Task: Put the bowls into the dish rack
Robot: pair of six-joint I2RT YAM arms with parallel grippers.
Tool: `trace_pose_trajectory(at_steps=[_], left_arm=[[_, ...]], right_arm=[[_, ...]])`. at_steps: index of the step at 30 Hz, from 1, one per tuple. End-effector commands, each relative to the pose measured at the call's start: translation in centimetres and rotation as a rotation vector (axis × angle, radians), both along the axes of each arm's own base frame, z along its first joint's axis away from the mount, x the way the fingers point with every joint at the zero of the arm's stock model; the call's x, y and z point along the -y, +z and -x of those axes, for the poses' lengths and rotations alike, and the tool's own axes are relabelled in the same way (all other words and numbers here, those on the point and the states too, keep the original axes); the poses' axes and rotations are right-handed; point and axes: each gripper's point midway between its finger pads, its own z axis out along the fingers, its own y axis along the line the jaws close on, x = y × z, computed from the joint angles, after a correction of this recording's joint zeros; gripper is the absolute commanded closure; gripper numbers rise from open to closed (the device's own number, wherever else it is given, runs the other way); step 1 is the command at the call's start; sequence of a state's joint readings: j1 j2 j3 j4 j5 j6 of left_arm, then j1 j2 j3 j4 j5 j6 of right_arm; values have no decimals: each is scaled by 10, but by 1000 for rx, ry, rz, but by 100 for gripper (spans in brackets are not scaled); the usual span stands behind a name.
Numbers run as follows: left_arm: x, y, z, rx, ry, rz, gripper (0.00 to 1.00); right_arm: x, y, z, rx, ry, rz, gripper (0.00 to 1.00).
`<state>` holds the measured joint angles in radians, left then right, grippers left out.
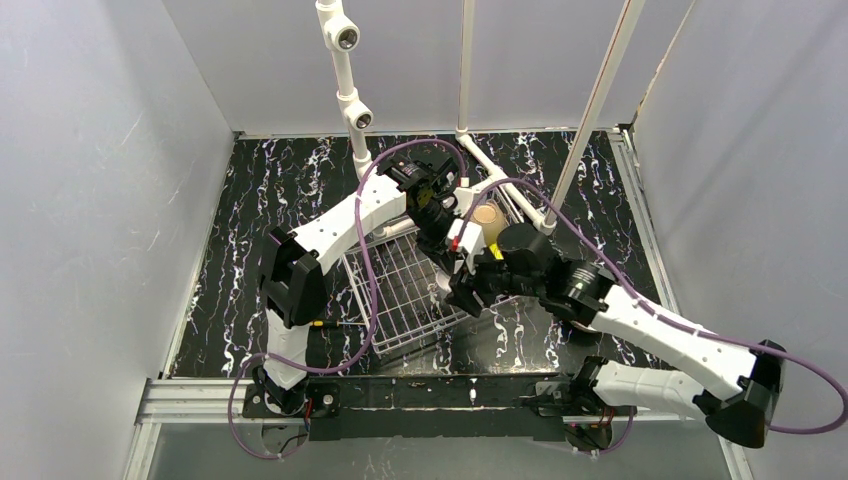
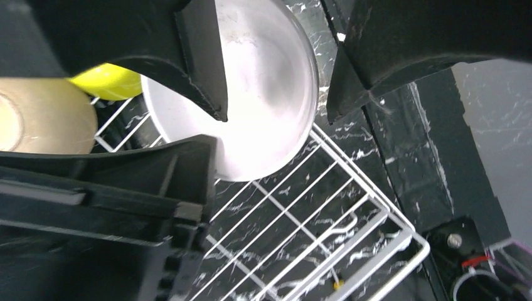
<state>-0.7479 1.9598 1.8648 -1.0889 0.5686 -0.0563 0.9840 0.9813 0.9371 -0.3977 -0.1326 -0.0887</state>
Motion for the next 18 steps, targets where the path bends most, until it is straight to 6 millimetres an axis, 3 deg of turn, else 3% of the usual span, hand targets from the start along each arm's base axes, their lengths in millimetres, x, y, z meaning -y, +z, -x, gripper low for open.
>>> trace_pose_trajectory(at_steps=[1, 5, 9, 12, 14, 18], left_arm=[[0, 19, 6, -15, -23, 45, 100], [-1, 18, 6, -16, -27, 41, 100], [-1, 18, 5, -16, -23, 38, 100], [1, 21, 7, -26, -25, 53, 100], [3, 25, 7, -32, -24, 67, 96], [2, 26, 5, -18, -8, 57, 81]], right_arm=[[-7, -9, 15, -74, 85, 48, 36], [-9, -7, 22, -91, 110, 27, 45], [-11, -2, 18, -89, 86, 10, 61], [-12, 0, 14, -87, 59, 3, 80], [-12, 0, 12, -88, 42, 3, 99], [-11, 4, 9, -82, 20, -17, 99]])
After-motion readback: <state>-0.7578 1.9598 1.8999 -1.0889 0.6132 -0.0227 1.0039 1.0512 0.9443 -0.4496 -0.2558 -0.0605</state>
